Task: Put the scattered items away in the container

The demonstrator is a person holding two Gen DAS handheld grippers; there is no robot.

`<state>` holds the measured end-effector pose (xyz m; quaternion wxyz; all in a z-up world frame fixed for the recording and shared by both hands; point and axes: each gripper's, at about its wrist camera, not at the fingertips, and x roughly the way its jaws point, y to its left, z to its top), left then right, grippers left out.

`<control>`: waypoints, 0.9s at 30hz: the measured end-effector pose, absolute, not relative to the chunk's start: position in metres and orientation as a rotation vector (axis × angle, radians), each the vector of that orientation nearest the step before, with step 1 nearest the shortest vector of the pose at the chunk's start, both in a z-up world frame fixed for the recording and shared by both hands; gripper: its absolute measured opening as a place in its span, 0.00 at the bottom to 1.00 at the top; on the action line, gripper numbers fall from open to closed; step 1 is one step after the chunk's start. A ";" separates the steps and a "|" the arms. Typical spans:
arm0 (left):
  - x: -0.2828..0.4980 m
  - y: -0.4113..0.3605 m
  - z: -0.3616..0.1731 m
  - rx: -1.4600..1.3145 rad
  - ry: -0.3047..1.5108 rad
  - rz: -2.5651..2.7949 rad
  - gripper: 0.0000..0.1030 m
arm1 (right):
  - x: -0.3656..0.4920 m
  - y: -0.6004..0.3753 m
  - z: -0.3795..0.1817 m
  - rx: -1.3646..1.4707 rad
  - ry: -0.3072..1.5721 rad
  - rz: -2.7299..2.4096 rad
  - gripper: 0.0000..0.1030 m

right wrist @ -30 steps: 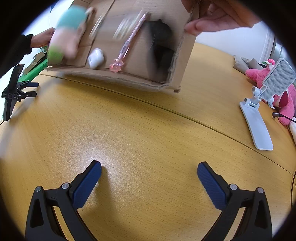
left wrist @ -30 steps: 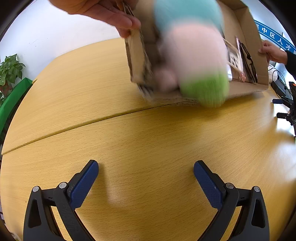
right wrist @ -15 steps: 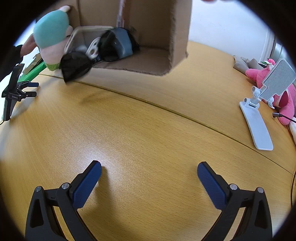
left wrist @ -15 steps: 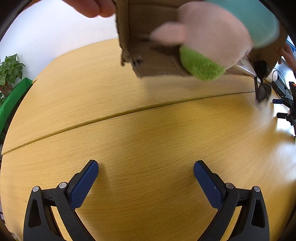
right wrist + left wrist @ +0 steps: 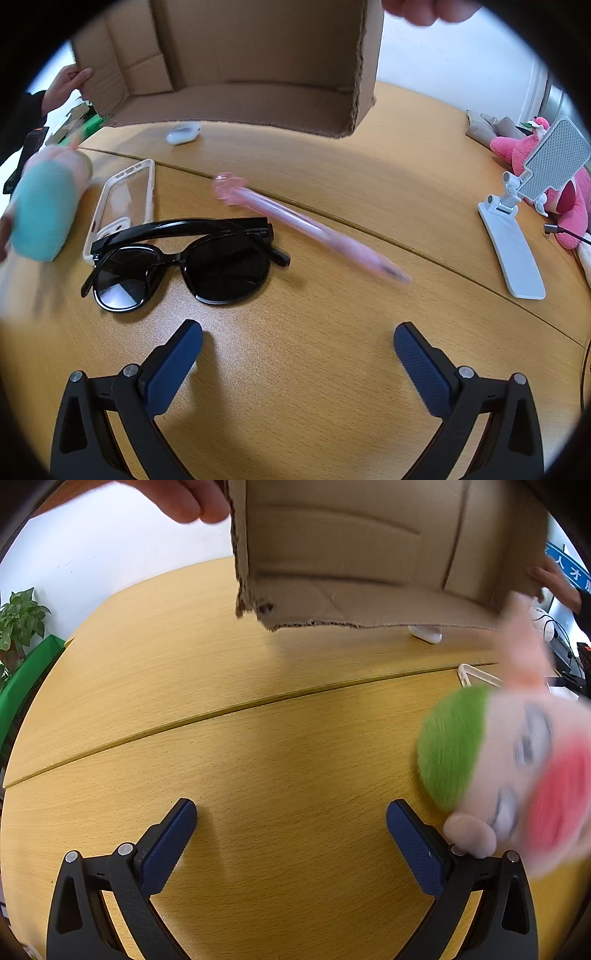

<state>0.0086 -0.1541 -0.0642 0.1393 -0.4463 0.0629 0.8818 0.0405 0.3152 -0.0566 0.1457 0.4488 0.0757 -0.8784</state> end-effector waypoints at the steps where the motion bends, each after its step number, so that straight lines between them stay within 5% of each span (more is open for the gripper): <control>1: 0.009 -0.154 -0.064 -1.290 0.182 2.548 1.00 | 0.041 0.315 -0.056 1.292 0.218 -2.530 1.00; 27: 0.008 -0.153 -0.066 -1.288 0.185 2.546 1.00 | 0.041 0.313 -0.061 1.295 0.212 -2.539 1.00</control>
